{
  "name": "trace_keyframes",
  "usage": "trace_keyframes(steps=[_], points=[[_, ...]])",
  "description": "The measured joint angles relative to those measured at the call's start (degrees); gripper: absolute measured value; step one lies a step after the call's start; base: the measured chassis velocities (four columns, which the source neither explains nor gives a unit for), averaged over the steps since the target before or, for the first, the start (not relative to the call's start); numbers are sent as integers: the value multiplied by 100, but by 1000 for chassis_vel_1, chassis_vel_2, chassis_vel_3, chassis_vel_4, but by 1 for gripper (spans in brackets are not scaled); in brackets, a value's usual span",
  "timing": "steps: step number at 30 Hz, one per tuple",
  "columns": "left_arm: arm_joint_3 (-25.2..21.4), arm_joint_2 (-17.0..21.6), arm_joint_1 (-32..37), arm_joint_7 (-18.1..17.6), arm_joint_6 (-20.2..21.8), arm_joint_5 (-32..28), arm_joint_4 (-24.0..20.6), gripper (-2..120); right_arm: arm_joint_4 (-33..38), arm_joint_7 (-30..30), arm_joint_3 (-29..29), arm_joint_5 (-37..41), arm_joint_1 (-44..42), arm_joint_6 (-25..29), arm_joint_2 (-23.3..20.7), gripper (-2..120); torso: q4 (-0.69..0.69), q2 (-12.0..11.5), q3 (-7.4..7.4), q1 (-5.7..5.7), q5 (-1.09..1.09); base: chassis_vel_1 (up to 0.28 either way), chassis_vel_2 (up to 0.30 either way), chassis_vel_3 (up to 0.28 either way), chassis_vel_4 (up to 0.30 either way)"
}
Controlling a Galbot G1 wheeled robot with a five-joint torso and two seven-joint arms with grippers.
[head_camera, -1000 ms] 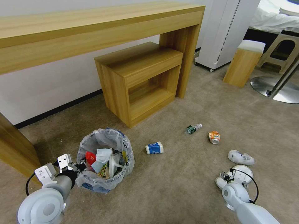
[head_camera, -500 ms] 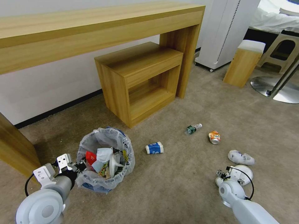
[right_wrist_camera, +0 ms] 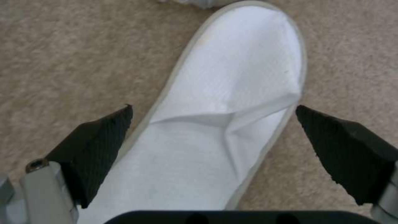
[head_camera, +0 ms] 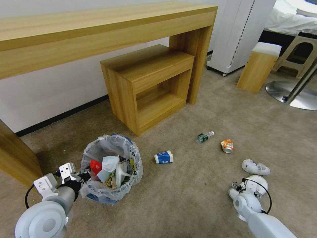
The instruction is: Pick up the trash bin and place the garbage on the floor into it.
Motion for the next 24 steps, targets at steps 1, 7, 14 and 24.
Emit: trace_keyframes(steps=[1,7,14,24], points=[[9,-1,-4,1,0,0,9,0,-9,-4,16,-6,-2,5,-9,100,0,0,0,0,0,0,0,0,0],[17,9,-12,7,0,-5,16,0,-55,-1,100,-21,15,11,-18,100,0,0,0,0,0,0,0,0,0],[5,32,2,8,0,-37,-35,0,-196,-1,87,-28,99,16,54,100,0,0,0,0,0,0,0,0,0],[-21,71,32,6,0,-90,-121,0,-511,-58,-8,-69,217,46,171,100,0,0,0,0,0,0,0,0,0]])
